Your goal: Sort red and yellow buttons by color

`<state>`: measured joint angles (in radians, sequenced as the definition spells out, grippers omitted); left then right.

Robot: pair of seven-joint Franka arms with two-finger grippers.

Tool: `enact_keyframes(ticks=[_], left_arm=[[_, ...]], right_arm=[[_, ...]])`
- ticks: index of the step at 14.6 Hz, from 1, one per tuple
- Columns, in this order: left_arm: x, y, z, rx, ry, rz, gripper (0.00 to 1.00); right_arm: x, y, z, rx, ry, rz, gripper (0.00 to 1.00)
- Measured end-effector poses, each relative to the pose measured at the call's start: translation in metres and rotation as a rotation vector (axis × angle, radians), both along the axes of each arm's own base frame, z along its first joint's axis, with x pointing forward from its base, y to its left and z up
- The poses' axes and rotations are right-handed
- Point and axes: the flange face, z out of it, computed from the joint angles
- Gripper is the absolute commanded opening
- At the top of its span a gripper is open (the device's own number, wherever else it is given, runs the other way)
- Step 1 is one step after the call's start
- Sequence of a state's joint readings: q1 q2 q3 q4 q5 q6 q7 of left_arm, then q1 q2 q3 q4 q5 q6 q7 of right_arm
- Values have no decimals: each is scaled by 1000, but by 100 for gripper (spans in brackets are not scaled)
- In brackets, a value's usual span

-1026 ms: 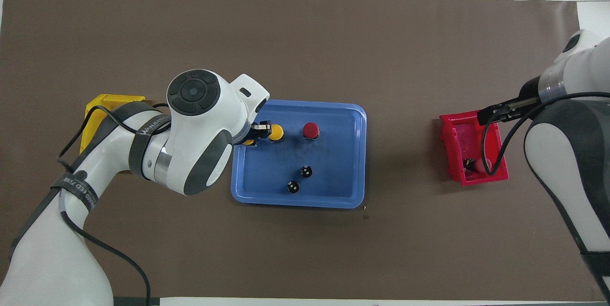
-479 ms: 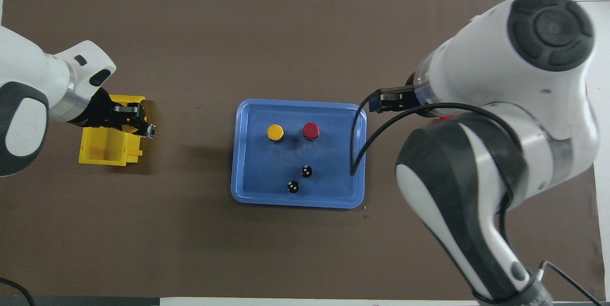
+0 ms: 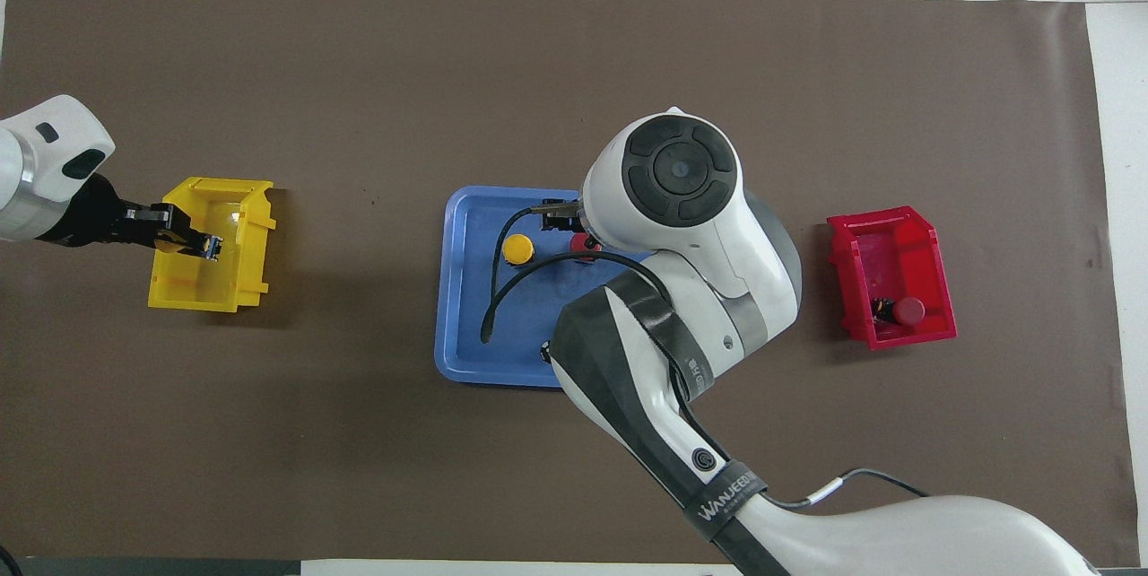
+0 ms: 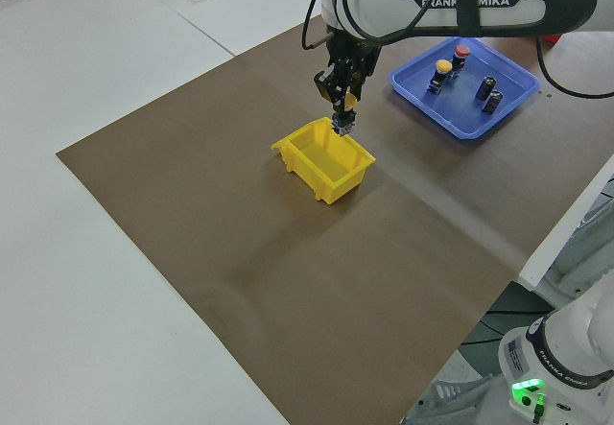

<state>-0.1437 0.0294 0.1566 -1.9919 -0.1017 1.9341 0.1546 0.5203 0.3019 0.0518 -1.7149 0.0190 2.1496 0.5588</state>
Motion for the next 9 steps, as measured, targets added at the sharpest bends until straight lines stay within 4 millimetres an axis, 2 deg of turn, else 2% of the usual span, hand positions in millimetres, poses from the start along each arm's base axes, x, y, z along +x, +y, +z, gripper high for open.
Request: enact_keyframes(ticks=[5,7,9], left_arm=[[-12,7,-41,5,-5,5,1],[-16,13,-58,10,-33,14,1],[-19,18,-66,12,-40,19,2]], right_arm=[[-15,14,-48,-8,10,24,86],[-21,21,-65,-31,14,49,81],[-23,23,-77,-43,16,61,71]])
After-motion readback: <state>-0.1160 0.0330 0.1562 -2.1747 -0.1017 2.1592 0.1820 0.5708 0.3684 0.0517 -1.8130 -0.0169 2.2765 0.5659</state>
